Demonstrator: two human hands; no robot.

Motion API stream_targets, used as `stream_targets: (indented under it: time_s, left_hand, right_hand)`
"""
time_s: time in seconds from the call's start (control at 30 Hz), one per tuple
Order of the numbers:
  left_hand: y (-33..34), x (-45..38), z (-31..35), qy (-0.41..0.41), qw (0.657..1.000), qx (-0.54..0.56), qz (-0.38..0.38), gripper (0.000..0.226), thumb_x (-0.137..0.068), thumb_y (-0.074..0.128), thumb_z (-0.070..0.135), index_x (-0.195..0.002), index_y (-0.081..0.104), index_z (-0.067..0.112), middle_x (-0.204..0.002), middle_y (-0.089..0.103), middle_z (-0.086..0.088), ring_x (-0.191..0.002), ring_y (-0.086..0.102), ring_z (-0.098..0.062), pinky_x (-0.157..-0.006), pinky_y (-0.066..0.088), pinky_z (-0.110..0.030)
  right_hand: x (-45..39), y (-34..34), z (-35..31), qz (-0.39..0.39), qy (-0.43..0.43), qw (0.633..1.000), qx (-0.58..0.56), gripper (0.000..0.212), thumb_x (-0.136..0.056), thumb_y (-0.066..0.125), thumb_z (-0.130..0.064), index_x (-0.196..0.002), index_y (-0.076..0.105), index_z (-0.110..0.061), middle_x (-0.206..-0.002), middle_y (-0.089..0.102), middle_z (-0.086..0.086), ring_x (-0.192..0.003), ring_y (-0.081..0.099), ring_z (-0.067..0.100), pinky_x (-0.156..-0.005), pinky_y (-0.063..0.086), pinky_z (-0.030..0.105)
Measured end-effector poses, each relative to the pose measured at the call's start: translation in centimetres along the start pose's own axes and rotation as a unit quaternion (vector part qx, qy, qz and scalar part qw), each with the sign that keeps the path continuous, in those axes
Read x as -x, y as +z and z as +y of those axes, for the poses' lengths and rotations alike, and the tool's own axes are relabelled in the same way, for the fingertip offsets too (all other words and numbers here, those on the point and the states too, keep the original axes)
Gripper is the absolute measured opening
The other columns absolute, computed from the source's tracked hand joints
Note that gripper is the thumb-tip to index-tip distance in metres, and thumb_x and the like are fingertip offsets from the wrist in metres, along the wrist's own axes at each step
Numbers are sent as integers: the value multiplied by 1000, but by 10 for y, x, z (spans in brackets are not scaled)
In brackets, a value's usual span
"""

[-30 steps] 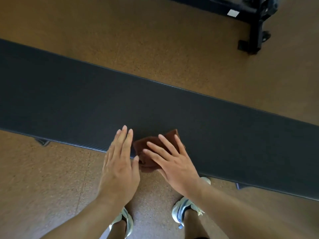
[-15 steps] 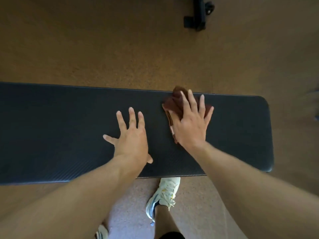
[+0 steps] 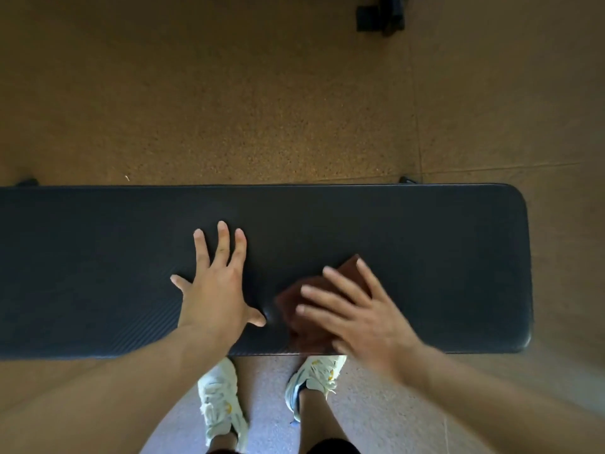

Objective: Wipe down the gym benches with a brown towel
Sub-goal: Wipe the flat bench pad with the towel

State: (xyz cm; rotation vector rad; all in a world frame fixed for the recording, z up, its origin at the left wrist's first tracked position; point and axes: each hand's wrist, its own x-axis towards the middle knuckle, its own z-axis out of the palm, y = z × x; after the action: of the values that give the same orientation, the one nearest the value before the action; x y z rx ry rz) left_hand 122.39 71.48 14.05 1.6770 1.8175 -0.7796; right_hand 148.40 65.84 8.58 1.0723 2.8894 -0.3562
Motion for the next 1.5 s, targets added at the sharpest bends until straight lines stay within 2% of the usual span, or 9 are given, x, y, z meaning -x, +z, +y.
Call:
stream_targets:
  time_s: [0.2,0.4,0.63,0.8,0.9,1.03,1.17,1.27,1.5]
  left_hand:
    - [-1,1,-1,5,1000,11,13,149,-61,86,63,-159,-18,22,-167,-25,-1,-153,-25,-36,-108,30,-75]
    - [6,5,-10,42,998,19,39,150,-61,84,67,-158,-21,25,-167,-28,1,-154,-23,-35,-111,33,-70]
    - [36,39,-89,154,955,224,118,110,-87,77,38,-162,-2,31,-170,-14,8,-156,-17,-13,-128,13,-43]
    - [94,75,-145,120,945,265,152,117,-86,77,38,-156,-17,33,-166,-28,10,-151,-30,-9,-125,-7,-35]
    - [103,85,-151,75,931,303,190,100,-92,71,35,-158,-4,33,-168,-17,12,-153,-23,-8,-125,-4,-36]
    - [107,87,-146,26,902,369,223,77,-99,59,32,-161,12,29,-169,-6,15,-154,-16,-1,-128,6,-37]
    - [98,88,-131,1,887,396,237,63,-105,43,36,-161,16,26,-166,-5,21,-152,-12,6,-128,10,-36]
    - [88,87,-106,10,890,399,221,61,-104,42,42,-160,24,27,-167,1,21,-152,-9,7,-128,14,-38]
    - [67,79,-15,114,918,334,179,77,-89,76,29,-155,39,24,-170,0,14,-157,-2,-7,-125,24,-50]
  right_hand:
    - [-69,-16,48,142,443,881,-84,60,-99,52,-50,-157,41,-34,-168,35,-8,-160,17,31,-126,4,67]
    - [-102,-9,1,169,574,792,-123,57,-104,48,-53,-158,36,-37,-170,28,-14,-162,8,22,-128,0,61]
    - [-78,9,-136,38,237,969,-51,62,-100,58,-44,-159,38,-35,-168,34,-7,-161,15,27,-125,15,66]
    - [-124,-11,-104,-83,-1,996,28,73,-99,49,-48,-165,20,-39,-173,18,-10,-162,6,29,-127,11,65]
    - [-195,-25,-69,-3,167,986,-27,71,-102,55,-42,-164,20,-39,-174,17,-11,-162,3,31,-128,4,63]
    - [-269,-27,-86,61,397,903,-153,60,-106,43,-53,-162,24,-41,-173,19,-12,-162,-2,26,-127,-8,62]
    - [-207,-13,-128,63,146,985,-68,59,-101,51,-46,-158,39,-38,-168,35,-11,-161,15,28,-127,7,65]
    - [-135,-3,-126,-21,-49,998,-29,57,-100,55,-41,-156,42,-38,-169,32,-11,-162,12,26,-127,11,62]
    - [-51,-16,-34,-30,77,995,-60,68,-98,54,-35,-161,30,-39,-172,25,-11,-162,8,24,-128,10,60]
